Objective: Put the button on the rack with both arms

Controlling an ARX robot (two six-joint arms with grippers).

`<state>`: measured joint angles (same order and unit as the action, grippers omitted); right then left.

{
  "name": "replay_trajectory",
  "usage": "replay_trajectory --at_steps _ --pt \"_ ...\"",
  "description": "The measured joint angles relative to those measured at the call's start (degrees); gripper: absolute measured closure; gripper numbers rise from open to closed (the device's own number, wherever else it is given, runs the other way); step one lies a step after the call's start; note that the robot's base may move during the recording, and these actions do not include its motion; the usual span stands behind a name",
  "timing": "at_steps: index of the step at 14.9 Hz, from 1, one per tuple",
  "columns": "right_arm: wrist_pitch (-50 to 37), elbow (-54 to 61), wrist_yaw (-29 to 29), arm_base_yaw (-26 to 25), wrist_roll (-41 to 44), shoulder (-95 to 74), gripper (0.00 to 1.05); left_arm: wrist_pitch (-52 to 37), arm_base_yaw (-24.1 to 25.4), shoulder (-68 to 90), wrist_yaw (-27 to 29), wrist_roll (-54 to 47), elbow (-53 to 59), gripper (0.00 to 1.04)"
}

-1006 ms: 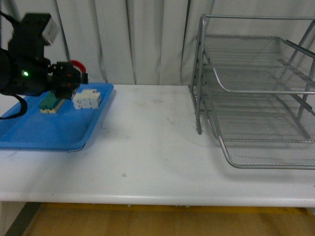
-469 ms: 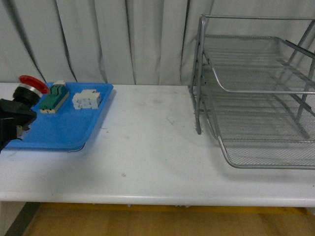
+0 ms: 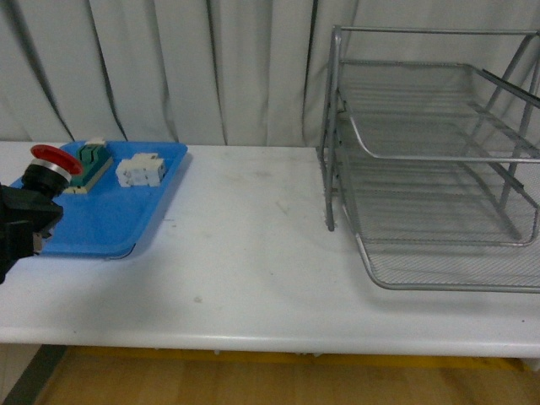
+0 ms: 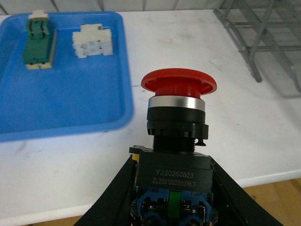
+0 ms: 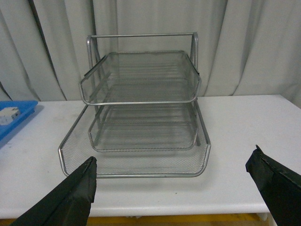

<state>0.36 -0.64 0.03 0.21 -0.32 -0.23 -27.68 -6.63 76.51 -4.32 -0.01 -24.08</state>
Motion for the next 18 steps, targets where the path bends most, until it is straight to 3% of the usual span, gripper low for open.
replay_trajectory --at_steps 10,12,15,18 --pt "-0.2 0.0 -0.2 0.0 0.0 0.0 0.06 -1.4 -0.3 0.4 -0.9 0.0 1.1 0.69" --pt "-0.2 0.0 -0.2 0.0 0.0 0.0 0.06 -1.1 -3.3 1.4 -0.4 0.3 -0.1 0.69" --pt "-0.2 0.0 -0.2 0.0 0.0 0.0 0.06 -2.5 -15.6 9.3 2.8 2.3 -9.6 0.69" --pt "-0.2 0.0 -0.1 0.0 0.0 0.0 0.06 -2.5 -18.2 11.9 3.0 2.7 -11.6 0.69"
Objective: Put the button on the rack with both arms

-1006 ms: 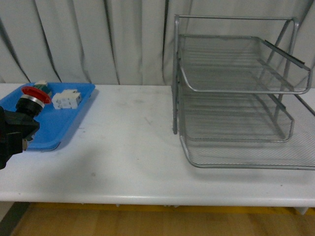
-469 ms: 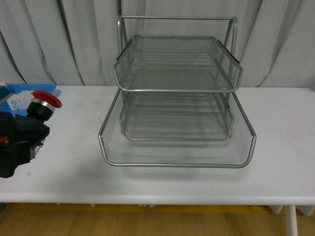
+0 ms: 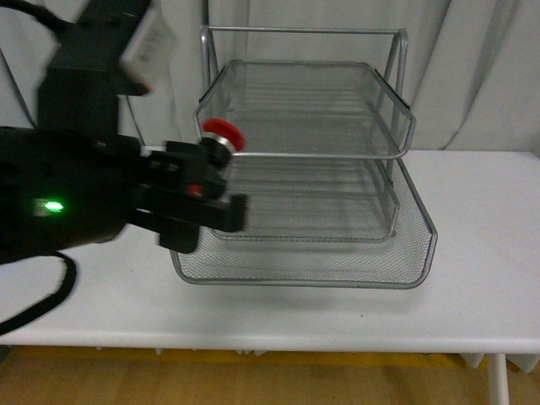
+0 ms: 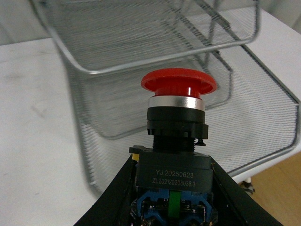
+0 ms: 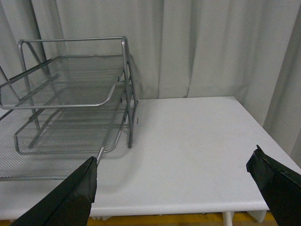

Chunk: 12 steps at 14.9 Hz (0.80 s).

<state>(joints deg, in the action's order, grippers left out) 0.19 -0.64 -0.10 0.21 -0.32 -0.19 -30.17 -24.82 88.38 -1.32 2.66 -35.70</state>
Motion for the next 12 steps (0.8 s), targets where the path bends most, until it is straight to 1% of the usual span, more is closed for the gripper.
replay_trajectory --at_steps 1,3,4,6,8,9,10,11,12 --pt "0.0 0.0 0.0 0.0 0.0 0.0 0.06 0.0 -1.5 1.7 0.2 0.2 -1.1 0.69" --pt "0.0 0.0 0.0 0.0 0.0 0.0 0.06 0.8 -8.3 9.4 0.2 0.3 -5.9 0.69" --pt "0.0 0.0 0.0 0.0 0.0 0.0 0.06 1.6 -9.8 11.8 -0.1 0.3 -7.6 0.69" --pt "0.0 0.0 0.0 0.0 0.0 0.0 0.06 3.9 -9.6 15.7 -1.3 0.3 -12.3 0.69" --pt "0.0 0.0 0.0 0.0 0.0 0.0 0.06 7.1 -7.8 20.4 -1.5 0.3 -18.5 0.69" --pt "0.0 0.0 0.0 0.0 0.0 0.0 0.06 10.4 -6.8 23.5 -1.2 -0.1 -22.6 0.69" --pt "0.0 0.0 0.0 0.0 0.0 0.0 0.06 17.4 -5.7 30.3 -0.2 -1.6 -33.0 0.69" --pt "0.0 0.0 0.0 0.0 0.0 0.0 0.06 21.9 -4.5 34.2 1.0 -1.4 -40.6 0.69" --pt "0.0 0.0 0.0 0.0 0.0 0.0 0.06 23.5 -3.7 35.6 0.0 0.7 -43.6 0.35"
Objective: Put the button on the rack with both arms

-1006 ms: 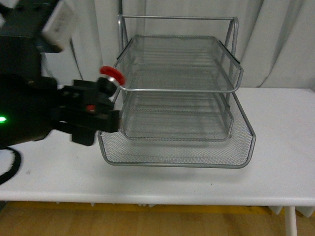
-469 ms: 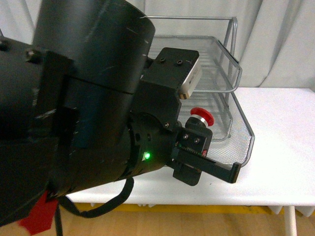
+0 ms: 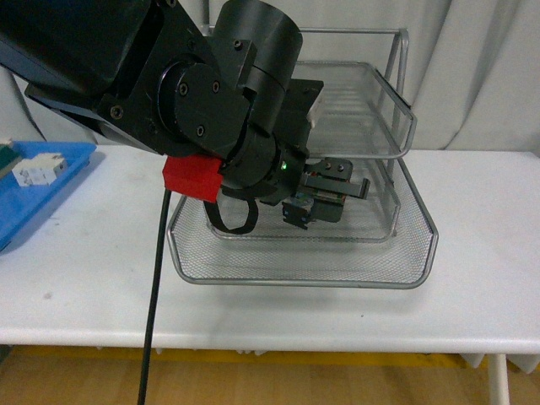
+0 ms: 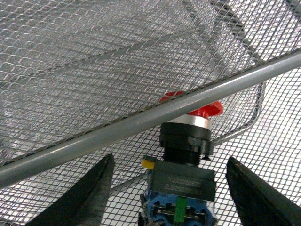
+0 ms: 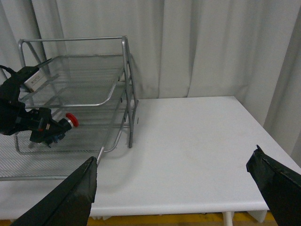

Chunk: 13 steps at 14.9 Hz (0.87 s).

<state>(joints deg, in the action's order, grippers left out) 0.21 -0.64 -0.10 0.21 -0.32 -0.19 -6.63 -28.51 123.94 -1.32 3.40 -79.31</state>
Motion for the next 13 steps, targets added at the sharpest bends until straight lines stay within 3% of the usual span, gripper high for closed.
replay_trajectory --at_steps 1,3,13 --pt "0.0 0.0 0.0 0.0 0.0 0.0 0.06 -0.8 0.0 0.0 -0.2 1.0 0.1 0.21" --pt "0.0 0.0 0.0 0.0 0.0 0.0 0.06 -2.3 -0.2 -1.5 -0.2 1.4 2.1 0.05" --pt "0.0 0.0 0.0 0.0 0.0 0.0 0.06 -14.9 -0.9 -21.6 -0.2 3.8 25.3 0.07"
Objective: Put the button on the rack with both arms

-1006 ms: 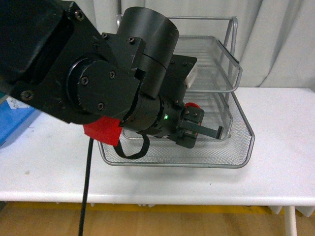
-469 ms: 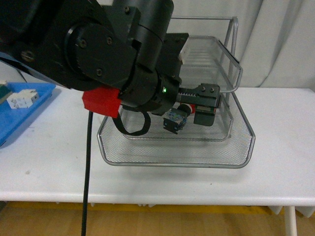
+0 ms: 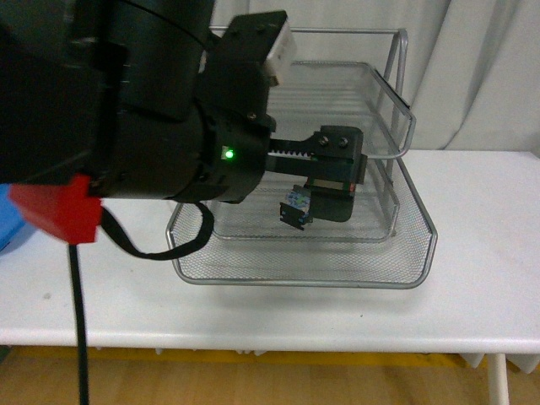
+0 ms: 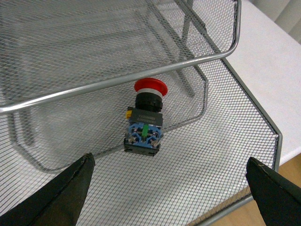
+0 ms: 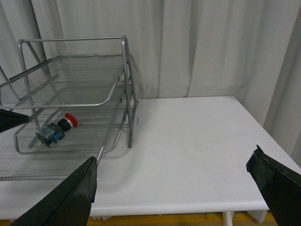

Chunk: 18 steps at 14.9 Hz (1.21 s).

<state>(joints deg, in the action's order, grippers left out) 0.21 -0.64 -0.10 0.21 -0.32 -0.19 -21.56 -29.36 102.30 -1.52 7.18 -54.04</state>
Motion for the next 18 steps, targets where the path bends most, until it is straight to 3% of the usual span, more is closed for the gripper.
replay_trajectory --at_steps 3,4,5,6,8,10,11,18 --pt "0.0 0.0 0.0 0.0 0.0 0.0 0.06 -7.7 1.1 -13.6 1.8 2.0 13.7 0.07" --pt "0.0 0.0 0.0 0.0 0.0 0.0 0.06 -13.3 2.0 -17.0 5.2 1.6 19.3 0.09" --pt "0.0 0.0 0.1 0.0 0.0 0.0 0.06 -32.8 5.8 -21.6 18.1 -2.8 32.4 0.27" --pt "0.0 0.0 0.0 -0.2 0.0 0.0 0.06 -34.1 15.0 -33.7 17.0 -4.9 45.1 0.45" --pt "0.0 0.0 0.1 -0.2 0.0 0.0 0.06 -12.9 28.7 -60.5 3.0 -6.1 53.5 0.74" --pt "0.0 0.0 0.1 -0.2 0.0 0.0 0.06 -4.8 29.3 -76.3 1.5 -6.2 53.5 0.99" --pt "0.0 0.0 0.1 -0.2 0.0 0.0 0.06 -2.1 29.2 -78.5 1.6 -6.3 53.5 1.03" --pt "0.0 0.0 0.1 -0.2 0.0 0.0 0.06 8.0 29.2 -88.8 1.5 -6.4 53.5 1.03"
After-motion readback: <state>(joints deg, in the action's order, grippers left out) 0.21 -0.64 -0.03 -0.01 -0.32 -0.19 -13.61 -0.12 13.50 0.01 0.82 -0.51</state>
